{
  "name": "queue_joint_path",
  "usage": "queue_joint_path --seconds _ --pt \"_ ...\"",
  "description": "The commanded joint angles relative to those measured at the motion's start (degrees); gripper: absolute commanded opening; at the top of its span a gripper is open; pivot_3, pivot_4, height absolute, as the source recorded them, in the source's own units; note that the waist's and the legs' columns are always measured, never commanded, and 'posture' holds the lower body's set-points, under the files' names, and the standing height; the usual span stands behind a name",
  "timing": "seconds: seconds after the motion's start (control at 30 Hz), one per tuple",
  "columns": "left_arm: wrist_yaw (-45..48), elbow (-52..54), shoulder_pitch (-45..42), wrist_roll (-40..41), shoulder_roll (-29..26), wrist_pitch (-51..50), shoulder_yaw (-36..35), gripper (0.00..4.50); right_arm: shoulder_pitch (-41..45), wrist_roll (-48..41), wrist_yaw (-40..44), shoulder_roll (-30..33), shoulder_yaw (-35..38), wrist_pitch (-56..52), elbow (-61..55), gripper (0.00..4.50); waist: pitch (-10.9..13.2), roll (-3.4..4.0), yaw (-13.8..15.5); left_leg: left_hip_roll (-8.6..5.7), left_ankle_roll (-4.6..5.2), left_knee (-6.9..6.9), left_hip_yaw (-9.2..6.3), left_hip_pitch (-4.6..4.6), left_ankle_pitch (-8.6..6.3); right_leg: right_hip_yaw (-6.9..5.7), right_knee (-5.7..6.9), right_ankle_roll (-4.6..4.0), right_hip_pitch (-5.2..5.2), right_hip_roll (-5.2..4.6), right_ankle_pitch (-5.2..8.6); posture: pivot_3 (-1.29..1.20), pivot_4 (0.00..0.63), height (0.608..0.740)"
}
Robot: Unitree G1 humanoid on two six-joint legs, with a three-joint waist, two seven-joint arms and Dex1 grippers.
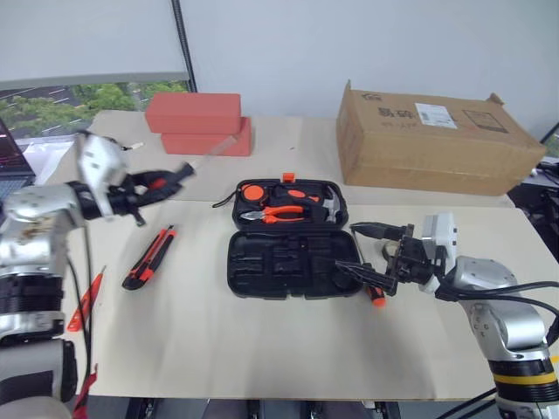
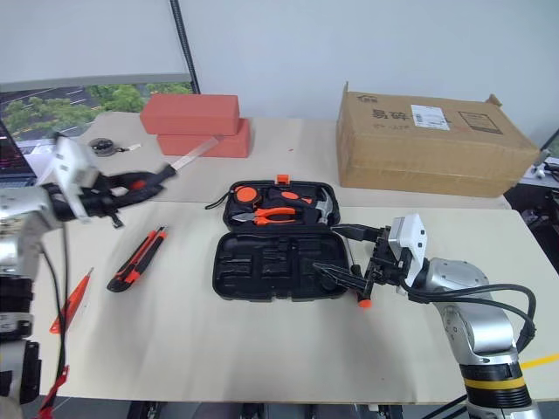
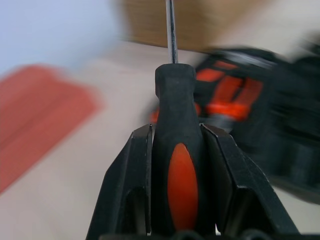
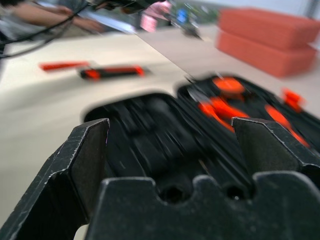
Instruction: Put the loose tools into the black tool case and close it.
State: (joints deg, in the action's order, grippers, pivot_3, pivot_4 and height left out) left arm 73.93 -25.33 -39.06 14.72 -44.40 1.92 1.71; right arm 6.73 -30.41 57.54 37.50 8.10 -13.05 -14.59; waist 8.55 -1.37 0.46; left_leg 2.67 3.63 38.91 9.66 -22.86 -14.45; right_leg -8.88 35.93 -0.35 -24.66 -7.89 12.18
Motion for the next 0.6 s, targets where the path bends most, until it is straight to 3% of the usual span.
queue_joint_path --seconds 0.03,0.33,0.6 --pt "2.2 -6.2 -5.0 -5.3 2.6 8.4 4.1 0.99 -2.4 -0.2 -2.8 0.6 3.9 0.9 -5.0 4.50 0.0 -0.01 -0.2 0.07 -0.01 0.00 0.00 -0.03 0.02 0.01 0.00 0.00 -0.05 0.08 0.00 0.00 0.150 0.712" --pt "2.6 -13.3 -11.7 -13.7 9.6 14.4 11.7 0.99 -10.6 -1.1 -8.8 0.2 6.9 -0.7 -13.4 4.50 0.0 -0.01 0.0 0.23 0.00 0.10 -0.02 -0.27 0.09 0.25 0.06 -0.11 -0.35 0.33 -0.06 0.00 0.150 0.712" --pt "-0.3 -16.1 -12.1 -17.9 13.1 13.2 13.7 0.99 -10.5 -1.1 -10.2 0.6 6.9 -1.4 -14.3 4.50 0.0 -0.01 0.3 0.23 0.23 0.19 -0.06 -0.30 0.02 0.28 0.08 -0.14 -0.35 0.33 -0.08 0.00 0.150 0.712"
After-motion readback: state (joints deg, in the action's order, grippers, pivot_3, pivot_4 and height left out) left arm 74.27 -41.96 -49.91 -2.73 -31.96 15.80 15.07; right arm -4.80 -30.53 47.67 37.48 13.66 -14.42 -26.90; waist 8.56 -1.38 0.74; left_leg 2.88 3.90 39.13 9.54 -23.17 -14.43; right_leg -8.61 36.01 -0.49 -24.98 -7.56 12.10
